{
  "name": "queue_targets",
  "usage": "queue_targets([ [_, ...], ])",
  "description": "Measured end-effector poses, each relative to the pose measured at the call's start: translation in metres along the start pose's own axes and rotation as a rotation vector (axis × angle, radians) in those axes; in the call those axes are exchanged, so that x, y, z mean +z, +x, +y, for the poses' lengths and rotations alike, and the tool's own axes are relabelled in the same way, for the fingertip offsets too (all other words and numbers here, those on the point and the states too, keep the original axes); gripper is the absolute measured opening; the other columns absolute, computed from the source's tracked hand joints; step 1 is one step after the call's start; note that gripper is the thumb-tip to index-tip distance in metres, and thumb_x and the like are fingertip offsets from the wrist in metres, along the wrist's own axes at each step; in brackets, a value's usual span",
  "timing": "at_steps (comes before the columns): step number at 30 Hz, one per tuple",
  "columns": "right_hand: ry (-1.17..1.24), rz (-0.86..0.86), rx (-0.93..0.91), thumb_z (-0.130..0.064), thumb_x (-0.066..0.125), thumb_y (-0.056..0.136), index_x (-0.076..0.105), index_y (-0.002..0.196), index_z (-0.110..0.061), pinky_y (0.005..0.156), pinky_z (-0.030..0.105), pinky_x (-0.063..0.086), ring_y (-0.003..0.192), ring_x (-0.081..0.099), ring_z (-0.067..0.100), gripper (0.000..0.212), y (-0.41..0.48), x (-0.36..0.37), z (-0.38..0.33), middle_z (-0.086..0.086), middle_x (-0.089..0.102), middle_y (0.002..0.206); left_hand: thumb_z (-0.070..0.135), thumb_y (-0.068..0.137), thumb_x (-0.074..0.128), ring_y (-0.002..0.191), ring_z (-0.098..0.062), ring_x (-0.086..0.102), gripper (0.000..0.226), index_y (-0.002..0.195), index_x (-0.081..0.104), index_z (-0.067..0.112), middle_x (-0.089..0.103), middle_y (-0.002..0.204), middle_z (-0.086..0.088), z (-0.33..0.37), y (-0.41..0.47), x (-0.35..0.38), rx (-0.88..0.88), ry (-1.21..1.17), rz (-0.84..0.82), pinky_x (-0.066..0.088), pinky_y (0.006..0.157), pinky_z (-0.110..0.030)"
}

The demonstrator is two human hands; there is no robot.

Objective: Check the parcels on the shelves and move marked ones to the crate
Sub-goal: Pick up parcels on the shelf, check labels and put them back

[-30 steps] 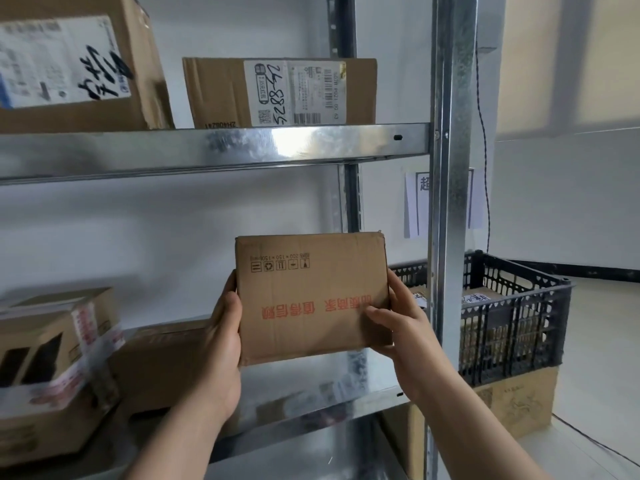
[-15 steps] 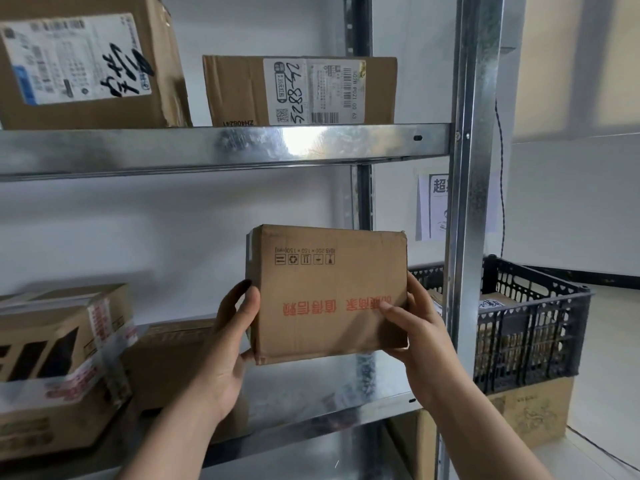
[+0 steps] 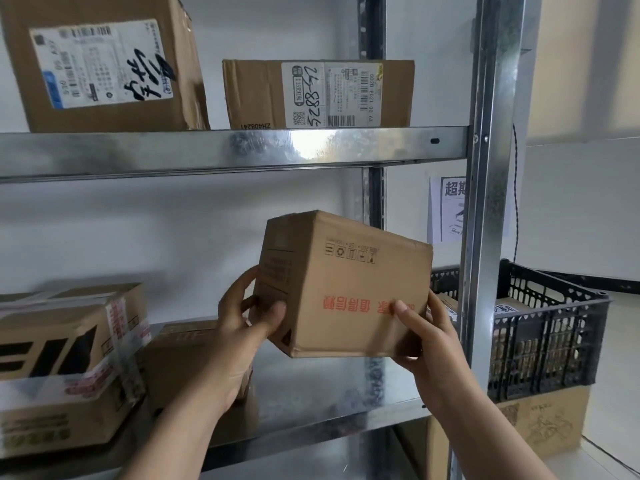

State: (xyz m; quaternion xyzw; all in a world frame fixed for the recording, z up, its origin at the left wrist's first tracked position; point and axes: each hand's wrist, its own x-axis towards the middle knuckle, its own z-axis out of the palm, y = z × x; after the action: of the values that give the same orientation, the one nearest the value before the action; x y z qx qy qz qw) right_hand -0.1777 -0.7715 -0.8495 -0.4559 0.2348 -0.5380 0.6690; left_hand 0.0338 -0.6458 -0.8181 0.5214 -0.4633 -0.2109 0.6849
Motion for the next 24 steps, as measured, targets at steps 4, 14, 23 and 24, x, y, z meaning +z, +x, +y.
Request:
queue_targets([
  [4,0.006,-0.025,0.040,-0.030,0.076,0.074,0.060,0.134,-0.033,0.099,0.066,0.051,0.118,0.067,0.029,0.062,0.000,-0.002,0.003,0.004,0.072,0.124,0.074,0.016,0.088,0.107,0.010,0.061,0.115,0.119,0.040,0.059,0.067,0.119,0.026,0.013,-0.006,0.002,-0.040,0.001,-0.147,0.049,0.085,-0.011],
  [14,-0.039,-0.042,0.037,-0.032,0.050,0.104,0.041,0.135,-0.047,0.084,0.036,0.052,0.067,0.068,-0.012,0.036,-0.002,0.021,0.000,-0.025,0.074,0.081,0.068,0.018,0.092,0.093,-0.008,0.072,0.112,0.121,0.059,0.036,0.075,0.104,0.010,0.006,-0.013,0.003,-0.040,-0.128,0.026,0.059,0.067,-0.027],
  [23,-0.099,-0.203,0.060,-0.059,0.044,0.097,0.058,0.142,-0.034,0.108,0.049,0.049,0.114,0.068,0.007,0.053,-0.014,0.038,0.001,-0.012,0.072,0.126,0.042,0.051,0.092,0.101,-0.010,0.072,0.079,0.123,0.059,0.034,0.076,0.108,0.010,-0.004,-0.016,0.014,0.016,-0.075,0.118,0.055,0.089,-0.036],
  [24,-0.103,-0.207,0.061,-0.058,0.041,0.098,0.060,0.140,-0.034,0.106,0.047,0.050,0.115,0.068,0.008,0.052,-0.015,0.039,0.001,-0.012,0.073,0.125,0.039,0.055,0.094,0.101,-0.008,0.071,0.075,0.121,0.059,0.035,0.075,0.108,0.011,-0.006,-0.017,0.015,0.025,-0.064,0.124,0.055,0.088,-0.033],
])
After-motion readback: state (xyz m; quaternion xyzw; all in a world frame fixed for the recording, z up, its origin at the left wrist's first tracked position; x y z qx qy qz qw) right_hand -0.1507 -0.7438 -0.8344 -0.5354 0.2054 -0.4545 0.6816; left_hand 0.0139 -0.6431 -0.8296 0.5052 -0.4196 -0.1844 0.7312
